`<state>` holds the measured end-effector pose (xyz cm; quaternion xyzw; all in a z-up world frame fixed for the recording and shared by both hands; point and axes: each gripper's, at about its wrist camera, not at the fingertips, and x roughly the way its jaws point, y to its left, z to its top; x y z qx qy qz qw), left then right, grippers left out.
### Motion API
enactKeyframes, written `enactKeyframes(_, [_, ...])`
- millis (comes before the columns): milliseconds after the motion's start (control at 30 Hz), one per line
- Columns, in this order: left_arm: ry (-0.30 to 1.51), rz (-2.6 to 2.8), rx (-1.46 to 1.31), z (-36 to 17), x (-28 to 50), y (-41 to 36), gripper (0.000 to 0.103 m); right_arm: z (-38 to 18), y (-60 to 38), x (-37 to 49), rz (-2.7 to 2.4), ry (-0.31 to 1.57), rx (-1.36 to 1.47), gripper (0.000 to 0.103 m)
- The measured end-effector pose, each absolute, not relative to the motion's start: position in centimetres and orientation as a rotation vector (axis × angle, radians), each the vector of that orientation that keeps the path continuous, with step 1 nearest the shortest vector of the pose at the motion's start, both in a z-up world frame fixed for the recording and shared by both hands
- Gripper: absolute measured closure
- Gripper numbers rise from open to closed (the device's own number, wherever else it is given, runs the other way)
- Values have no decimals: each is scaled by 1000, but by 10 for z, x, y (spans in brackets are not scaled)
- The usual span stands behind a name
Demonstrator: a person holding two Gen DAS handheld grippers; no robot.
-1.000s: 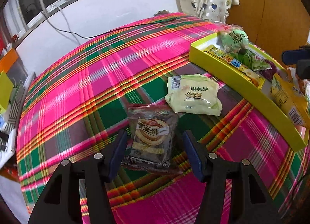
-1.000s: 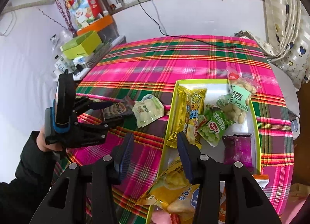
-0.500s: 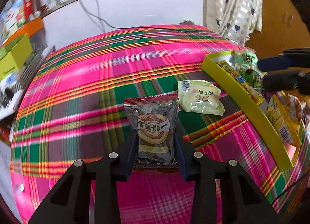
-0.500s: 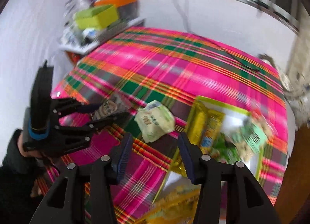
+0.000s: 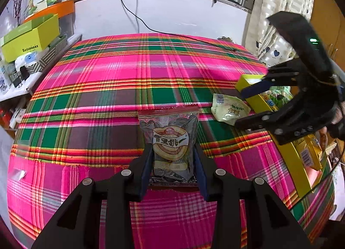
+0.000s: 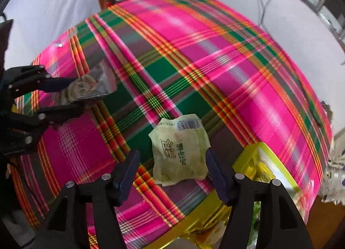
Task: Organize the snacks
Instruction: 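Grasp dark brown packet with left tool while right tool grasps pale cream bag, then carry pale cream bag with right tool and brown packet with left tool toward box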
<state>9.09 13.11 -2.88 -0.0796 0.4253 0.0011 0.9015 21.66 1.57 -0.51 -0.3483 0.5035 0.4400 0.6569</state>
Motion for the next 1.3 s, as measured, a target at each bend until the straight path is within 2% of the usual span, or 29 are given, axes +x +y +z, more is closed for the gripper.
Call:
enactKeyframes(300, [880, -7, -188, -32, 89, 133, 65, -23, 23, 245, 947, 1229, -756, 38])
enactKeyframes(500, [873, -11, -192, -31, 89, 134, 65, -21, 17, 240, 931, 1209, -722, 45])
enactKeyframes(567, [873, -13, -197, -32, 88, 133, 65, -20, 15, 236, 933, 1203, -705, 52])
enactKeyframes(633, [871, -9, -201, -31, 88, 133, 65, -17, 13, 233, 931, 1194, -693, 52])
enactKeyframes(1300, [808, 75, -251, -3, 70, 109, 65, 68, -44, 180, 875, 998, -360, 53])
